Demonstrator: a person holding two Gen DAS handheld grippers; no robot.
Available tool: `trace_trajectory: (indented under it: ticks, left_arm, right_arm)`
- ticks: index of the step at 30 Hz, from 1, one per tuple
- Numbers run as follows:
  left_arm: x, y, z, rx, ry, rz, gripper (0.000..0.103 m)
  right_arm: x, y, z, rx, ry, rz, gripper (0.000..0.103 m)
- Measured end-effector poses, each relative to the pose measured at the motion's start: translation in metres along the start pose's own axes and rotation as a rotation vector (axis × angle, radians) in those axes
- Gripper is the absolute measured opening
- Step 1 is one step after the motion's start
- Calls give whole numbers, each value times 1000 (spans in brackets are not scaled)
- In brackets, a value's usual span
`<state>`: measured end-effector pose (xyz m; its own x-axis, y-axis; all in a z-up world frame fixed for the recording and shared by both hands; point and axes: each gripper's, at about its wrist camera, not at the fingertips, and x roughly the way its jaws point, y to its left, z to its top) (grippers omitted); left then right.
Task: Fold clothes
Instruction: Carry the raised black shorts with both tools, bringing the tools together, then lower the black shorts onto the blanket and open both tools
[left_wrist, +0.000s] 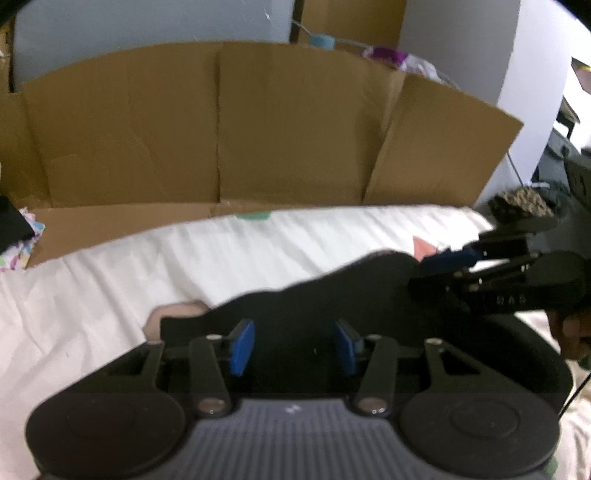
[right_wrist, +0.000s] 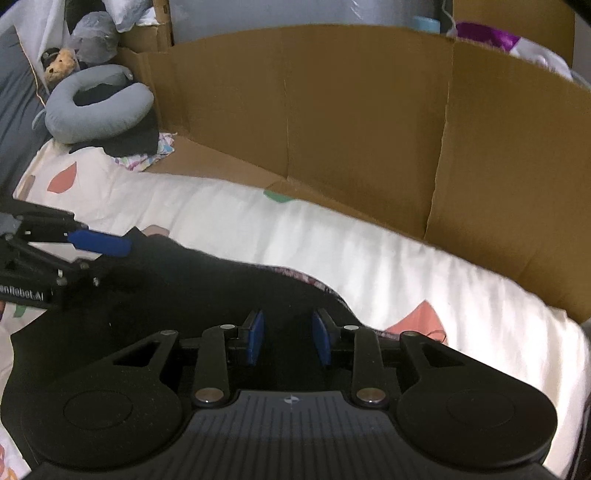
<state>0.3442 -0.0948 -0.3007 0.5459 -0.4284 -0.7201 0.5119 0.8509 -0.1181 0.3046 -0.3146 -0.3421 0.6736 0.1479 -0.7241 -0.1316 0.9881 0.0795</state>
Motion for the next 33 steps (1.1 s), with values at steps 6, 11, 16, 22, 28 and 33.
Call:
trace_trajectory:
  ticks: [6, 11, 16, 22, 28, 33]
  left_arm:
    - [10, 3, -10, 15, 37, 7, 61]
    - [11, 9, -16, 24, 56, 18, 70]
    - [-1, 13, -16, -1, 41, 19, 55]
    - [-19, 11, -12, -2, -20, 12, 48]
    - [3, 8, -19, -2, 55, -5, 46]
    - [2, 8, -20, 36, 61, 10, 47]
  right_arm:
    - [10, -2, -9, -11, 18, 9, 38]
    - [11, -7, -11, -9, 20, 26, 43]
    - [-1, -18, -10, 16, 9, 45, 44]
    - [-10, -21, -15, -6, 14, 26, 44]
    - [-5, -24, -21, -4, 35, 14, 44]
    - [-3, -28, -21, -10, 43, 4, 44]
